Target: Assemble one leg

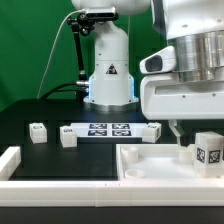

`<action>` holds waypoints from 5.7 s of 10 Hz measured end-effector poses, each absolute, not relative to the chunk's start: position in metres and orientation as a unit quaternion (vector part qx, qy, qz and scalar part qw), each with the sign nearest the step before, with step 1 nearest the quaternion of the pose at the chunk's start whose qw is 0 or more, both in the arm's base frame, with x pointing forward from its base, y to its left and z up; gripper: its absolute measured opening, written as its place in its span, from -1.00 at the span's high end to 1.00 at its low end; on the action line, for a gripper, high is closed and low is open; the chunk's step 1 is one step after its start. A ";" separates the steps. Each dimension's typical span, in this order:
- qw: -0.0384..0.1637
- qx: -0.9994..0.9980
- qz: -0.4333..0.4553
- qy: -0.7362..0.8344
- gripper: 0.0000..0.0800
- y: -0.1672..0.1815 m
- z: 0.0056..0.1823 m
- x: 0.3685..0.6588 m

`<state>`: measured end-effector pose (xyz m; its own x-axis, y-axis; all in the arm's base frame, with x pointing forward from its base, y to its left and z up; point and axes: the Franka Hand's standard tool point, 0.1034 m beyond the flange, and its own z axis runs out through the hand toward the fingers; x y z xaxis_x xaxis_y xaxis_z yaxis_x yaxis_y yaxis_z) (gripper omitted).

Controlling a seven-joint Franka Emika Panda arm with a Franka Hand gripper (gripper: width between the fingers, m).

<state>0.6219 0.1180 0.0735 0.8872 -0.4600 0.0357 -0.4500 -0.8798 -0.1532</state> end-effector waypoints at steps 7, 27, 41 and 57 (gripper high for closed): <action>0.005 -0.990 -0.063 -0.125 -0.62 0.114 0.071 0.625; 0.097 -0.866 -0.038 0.489 0.25 0.115 0.066 0.622; 0.007 -0.997 -0.053 -0.056 -0.62 0.118 0.080 0.633; 0.046 -0.966 -0.079 0.243 0.25 0.107 0.074 0.632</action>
Offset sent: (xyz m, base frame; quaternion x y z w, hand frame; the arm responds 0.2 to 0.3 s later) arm 0.0028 -0.0021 -0.0005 -0.0977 0.0488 -0.3162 0.9424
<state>0.6319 0.1072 0.0739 0.8697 -0.4763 0.1296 -0.4617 -0.8778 -0.1275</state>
